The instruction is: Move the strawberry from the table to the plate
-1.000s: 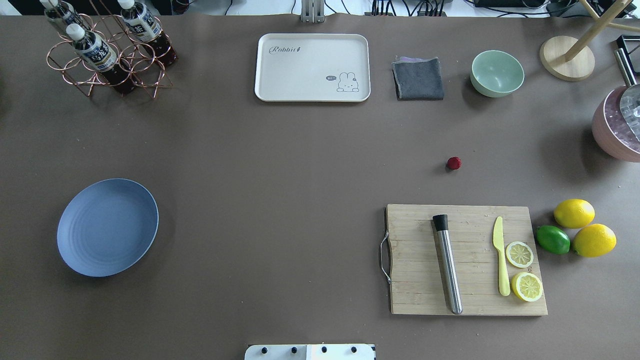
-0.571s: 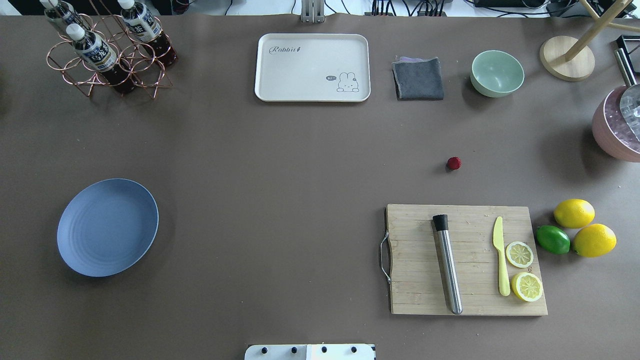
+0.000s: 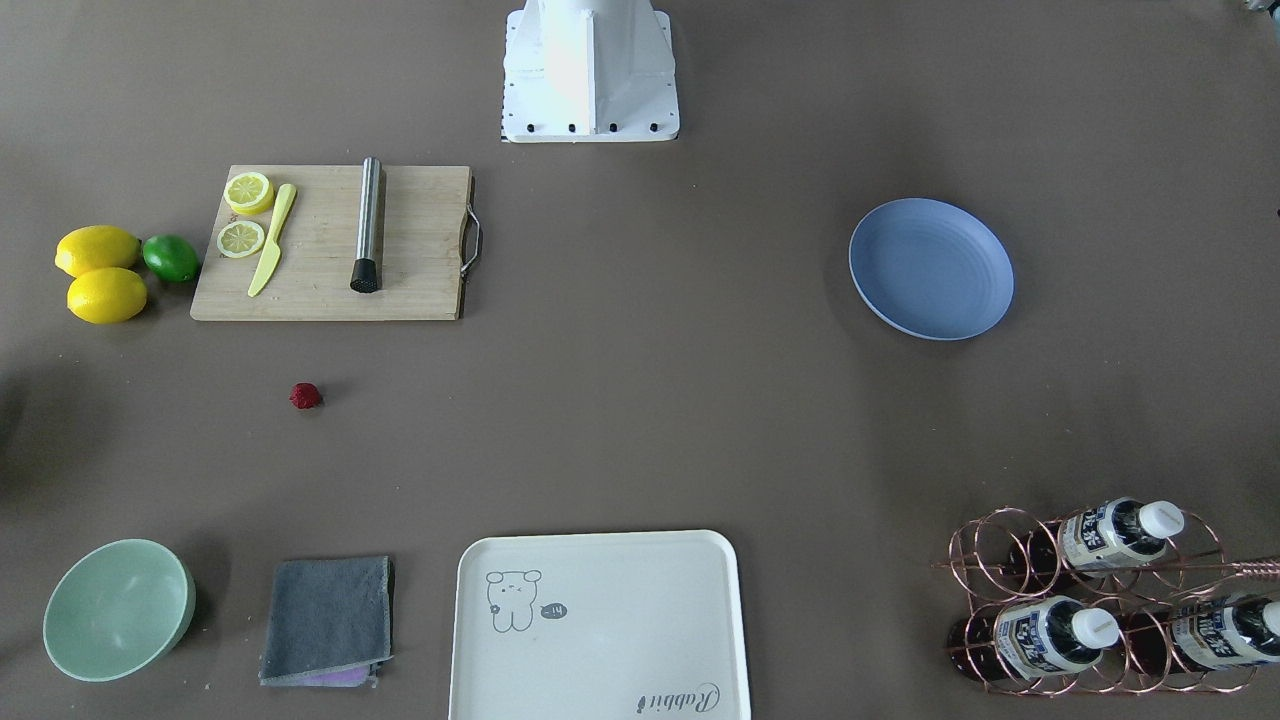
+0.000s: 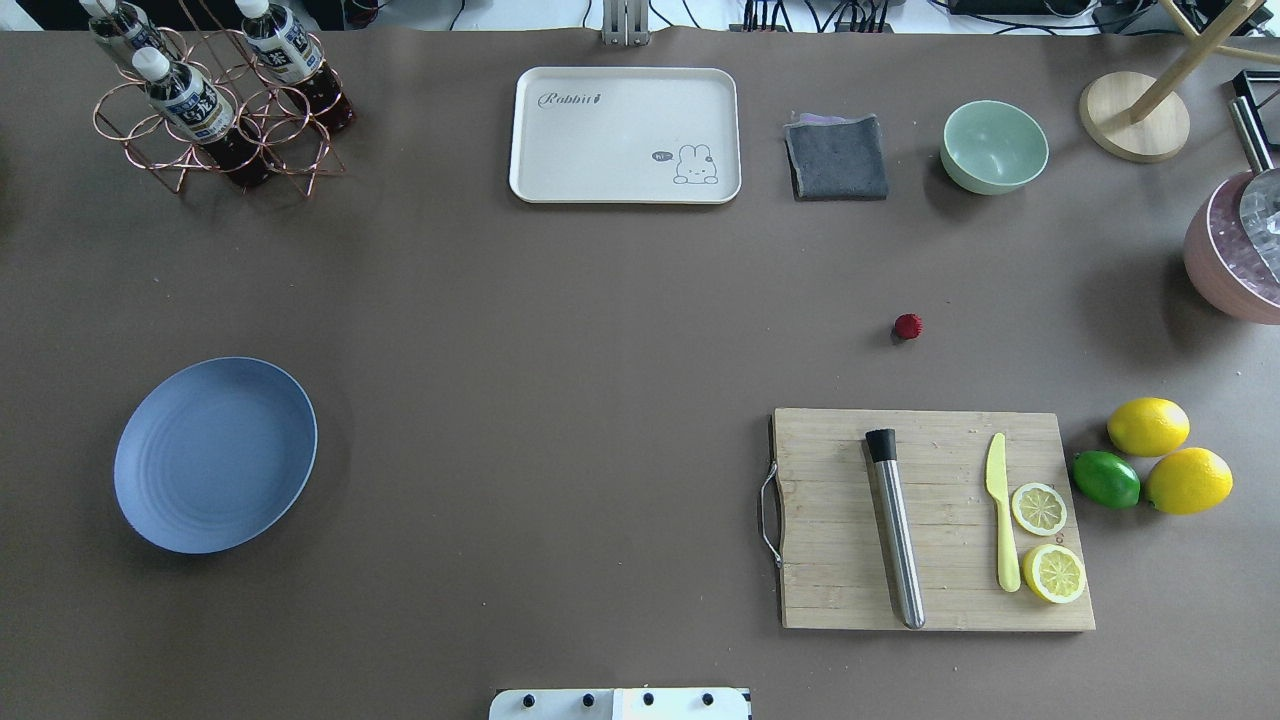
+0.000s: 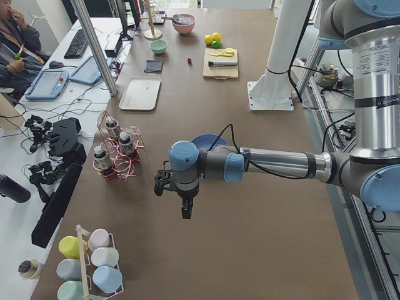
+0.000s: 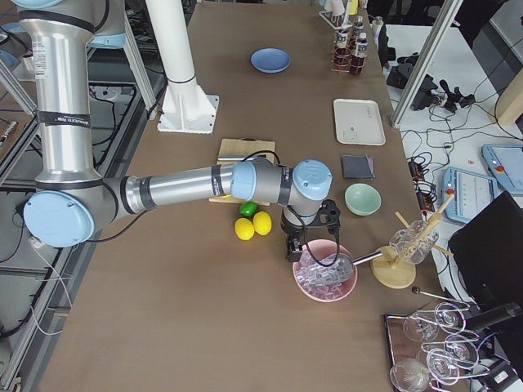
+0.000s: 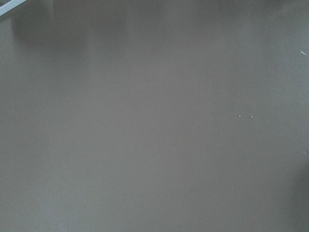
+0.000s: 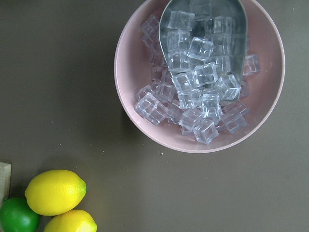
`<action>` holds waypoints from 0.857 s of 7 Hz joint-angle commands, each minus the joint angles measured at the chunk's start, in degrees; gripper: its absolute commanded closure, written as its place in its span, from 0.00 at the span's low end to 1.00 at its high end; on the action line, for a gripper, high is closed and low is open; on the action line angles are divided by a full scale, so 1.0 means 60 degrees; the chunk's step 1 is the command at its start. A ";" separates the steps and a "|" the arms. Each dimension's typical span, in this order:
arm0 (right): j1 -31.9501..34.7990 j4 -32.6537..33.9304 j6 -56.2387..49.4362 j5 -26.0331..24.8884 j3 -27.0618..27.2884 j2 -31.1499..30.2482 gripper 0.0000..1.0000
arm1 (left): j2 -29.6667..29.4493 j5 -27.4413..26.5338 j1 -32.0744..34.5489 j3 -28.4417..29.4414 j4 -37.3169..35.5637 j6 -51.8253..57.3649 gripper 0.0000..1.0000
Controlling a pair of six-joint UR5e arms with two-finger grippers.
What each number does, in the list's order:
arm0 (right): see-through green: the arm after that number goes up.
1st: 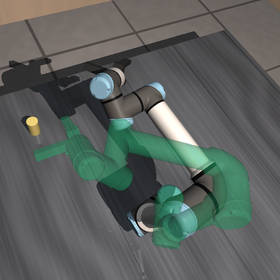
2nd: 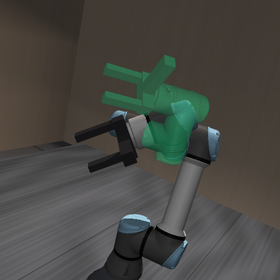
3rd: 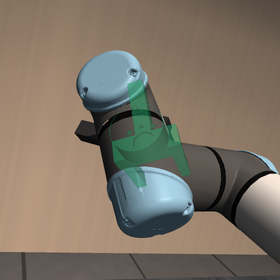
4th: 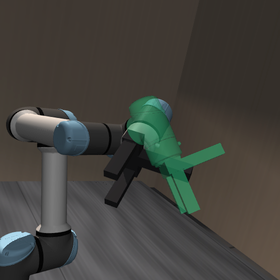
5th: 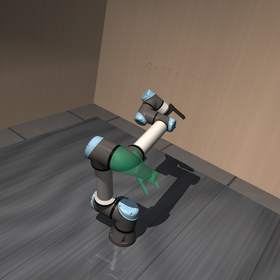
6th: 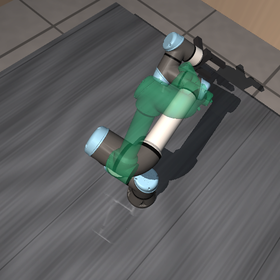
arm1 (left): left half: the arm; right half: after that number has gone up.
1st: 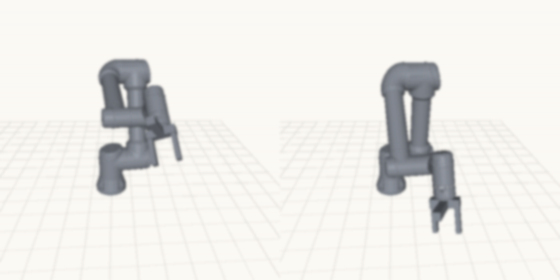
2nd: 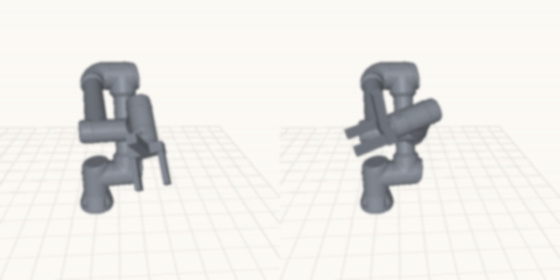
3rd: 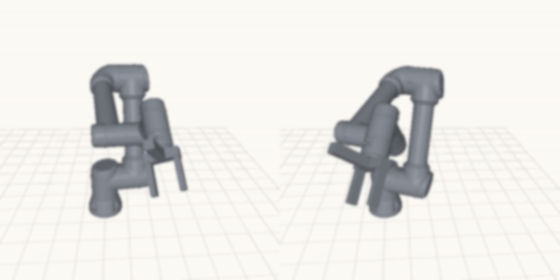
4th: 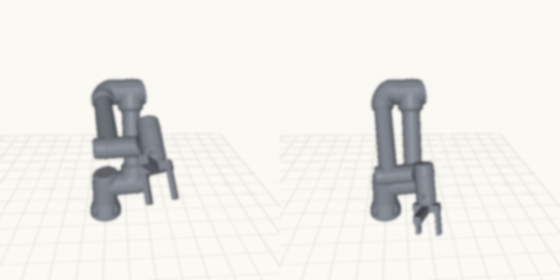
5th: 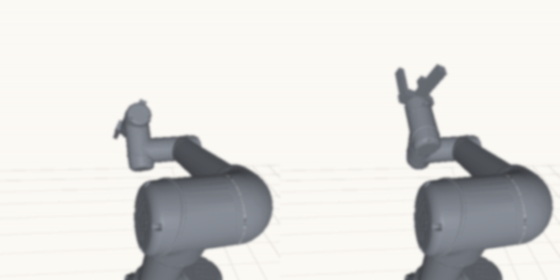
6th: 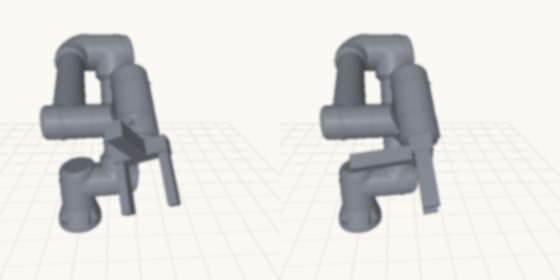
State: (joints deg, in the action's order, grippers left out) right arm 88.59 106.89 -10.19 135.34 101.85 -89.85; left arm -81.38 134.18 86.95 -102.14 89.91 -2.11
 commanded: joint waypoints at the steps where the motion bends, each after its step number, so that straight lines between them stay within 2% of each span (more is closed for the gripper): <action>1: -0.0015 -0.0002 0.0028 0.0017 0.0178 0.0004 0.00 | 0.0014 0.0005 -0.0005 -0.0043 0.0015 0.0014 0.02; 5: -0.0335 -0.0206 0.0392 0.0498 0.0441 0.0048 0.00 | -0.0059 -0.0054 -0.0019 -0.0072 0.0029 0.0014 0.02; 6: -0.0627 -0.0569 0.0366 0.0486 0.0544 0.0121 0.00 | -0.0060 -0.0054 -0.0005 -0.0203 0.0029 -0.0015 0.02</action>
State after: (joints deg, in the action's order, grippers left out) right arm 86.64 105.38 -8.47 137.77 104.40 -89.50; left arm -81.65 133.87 86.85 -102.69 90.05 -2.03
